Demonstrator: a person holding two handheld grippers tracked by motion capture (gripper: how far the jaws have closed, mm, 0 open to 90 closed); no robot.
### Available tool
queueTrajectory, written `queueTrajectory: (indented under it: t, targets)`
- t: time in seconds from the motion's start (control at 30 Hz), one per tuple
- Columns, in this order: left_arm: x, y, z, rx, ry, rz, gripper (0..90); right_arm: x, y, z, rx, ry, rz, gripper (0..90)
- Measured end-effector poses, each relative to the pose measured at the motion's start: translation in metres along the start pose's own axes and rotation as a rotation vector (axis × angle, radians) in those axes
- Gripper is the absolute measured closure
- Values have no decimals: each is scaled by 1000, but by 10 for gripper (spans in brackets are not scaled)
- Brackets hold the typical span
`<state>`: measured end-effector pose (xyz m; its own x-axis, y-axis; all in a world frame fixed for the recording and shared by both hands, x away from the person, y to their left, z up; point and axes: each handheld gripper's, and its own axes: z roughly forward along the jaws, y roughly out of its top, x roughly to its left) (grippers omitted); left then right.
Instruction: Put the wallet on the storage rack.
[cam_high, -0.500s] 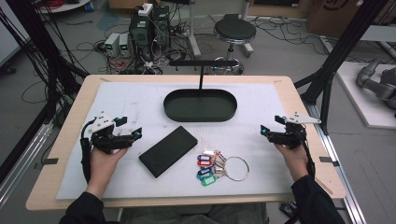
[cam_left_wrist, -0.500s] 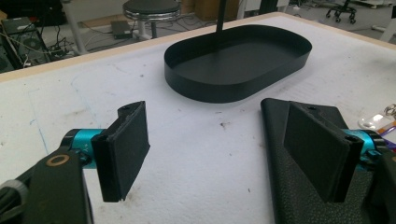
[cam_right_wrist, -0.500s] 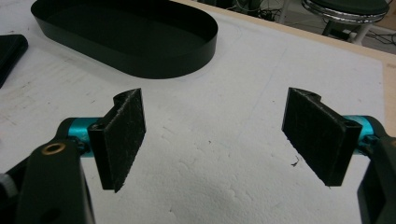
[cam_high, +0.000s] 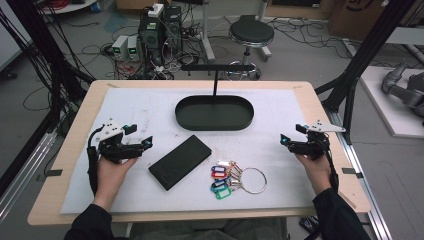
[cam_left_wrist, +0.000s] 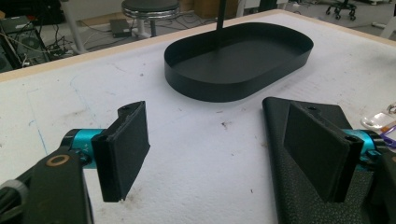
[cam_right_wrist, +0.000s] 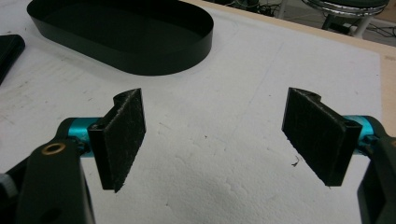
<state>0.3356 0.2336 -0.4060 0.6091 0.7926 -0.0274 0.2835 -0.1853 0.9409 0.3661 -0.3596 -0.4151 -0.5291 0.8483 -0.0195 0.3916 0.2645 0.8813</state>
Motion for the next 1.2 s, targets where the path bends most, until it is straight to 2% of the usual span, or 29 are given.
queueTrajectory:
  t: [0.03,0.27,0.47,0.6,0.63,0.67,0.7,0.87,0.97,1.0,1.1,1.2]
  targets:
    - [-1,0,1,7,-4,6,227,1,0,-1,2,-1,10,217]
    - [-3,-1,-1,12,-13,4,237,2,1,-2,-6,0,-5,249]
    - [-6,-2,-7,18,11,-12,287,3,2,-1,-12,-8,-20,250]
    - [-9,-3,-12,34,17,-23,314,3,2,-1,-16,-13,-13,250]
    - [-11,-3,-14,47,18,-40,322,3,2,-1,-18,-15,-13,250]
    - [-11,-3,-14,47,18,-40,326,3,2,-1,-18,-15,-13,250]
    - [-14,-5,-15,59,15,-63,326,3,2,0,-18,-16,-11,251]
    - [-19,-10,-18,86,-2,-84,343,3,3,1,-20,-15,-17,253]
    - [-23,-17,-21,117,-15,-124,385,3,3,2,-19,-16,-19,254]
    - [-23,-17,-21,117,-15,-124,395,3,3,2,-20,-16,-19,254]
    - [-28,-25,-22,156,-4,-164,433,4,3,1,-19,-17,-19,254]
    - [-31,-30,-22,171,-1,-176,468,5,3,2,-18,-18,-19,254]
